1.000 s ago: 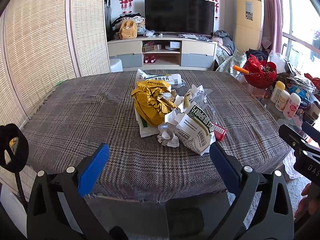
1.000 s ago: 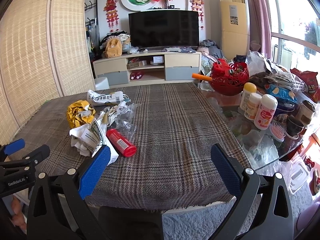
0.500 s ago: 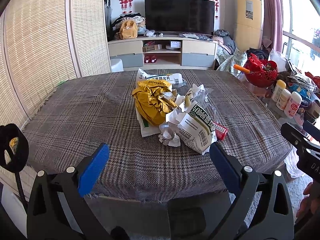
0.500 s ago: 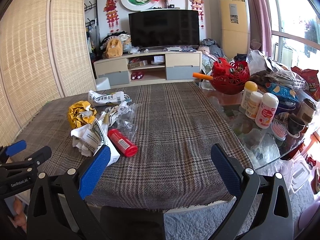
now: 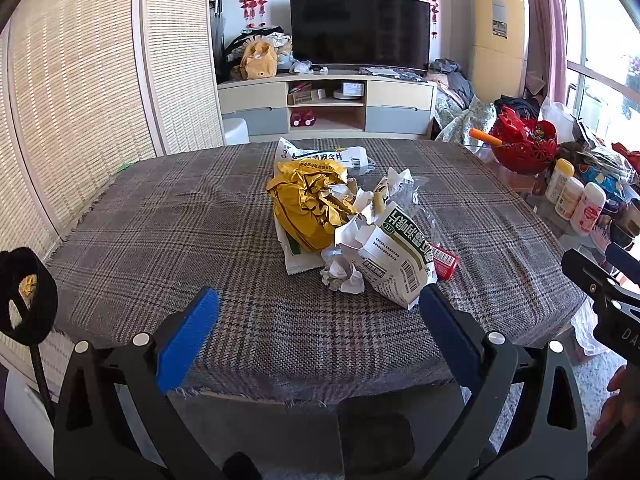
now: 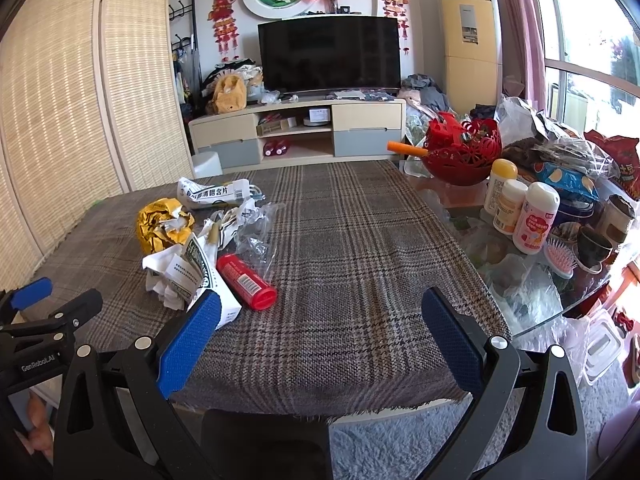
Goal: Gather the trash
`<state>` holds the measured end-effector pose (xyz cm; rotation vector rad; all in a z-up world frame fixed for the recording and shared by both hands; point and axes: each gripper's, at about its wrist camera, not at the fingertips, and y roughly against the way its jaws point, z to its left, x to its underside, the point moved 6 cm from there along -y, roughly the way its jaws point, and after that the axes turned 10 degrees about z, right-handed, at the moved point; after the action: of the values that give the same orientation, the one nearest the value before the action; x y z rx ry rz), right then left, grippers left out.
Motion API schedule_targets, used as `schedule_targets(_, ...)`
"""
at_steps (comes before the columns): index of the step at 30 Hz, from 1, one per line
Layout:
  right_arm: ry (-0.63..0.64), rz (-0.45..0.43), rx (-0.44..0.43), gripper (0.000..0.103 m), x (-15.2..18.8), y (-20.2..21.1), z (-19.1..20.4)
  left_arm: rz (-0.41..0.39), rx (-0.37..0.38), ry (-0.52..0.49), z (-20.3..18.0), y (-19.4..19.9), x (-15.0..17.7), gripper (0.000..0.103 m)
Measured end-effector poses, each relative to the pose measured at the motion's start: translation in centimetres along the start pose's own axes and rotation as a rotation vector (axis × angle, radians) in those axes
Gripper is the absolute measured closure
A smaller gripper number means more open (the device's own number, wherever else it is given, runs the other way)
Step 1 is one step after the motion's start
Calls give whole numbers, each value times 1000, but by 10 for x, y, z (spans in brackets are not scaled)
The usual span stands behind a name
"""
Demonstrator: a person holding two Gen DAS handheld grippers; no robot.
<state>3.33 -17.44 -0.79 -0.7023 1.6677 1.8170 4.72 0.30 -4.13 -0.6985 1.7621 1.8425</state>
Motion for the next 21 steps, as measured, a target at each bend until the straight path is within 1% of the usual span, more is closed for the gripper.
schedule_targets(21, -18, 21, -17, 3, -2, -3, -5, 7, -5, 17, 7, -2, 0, 8)
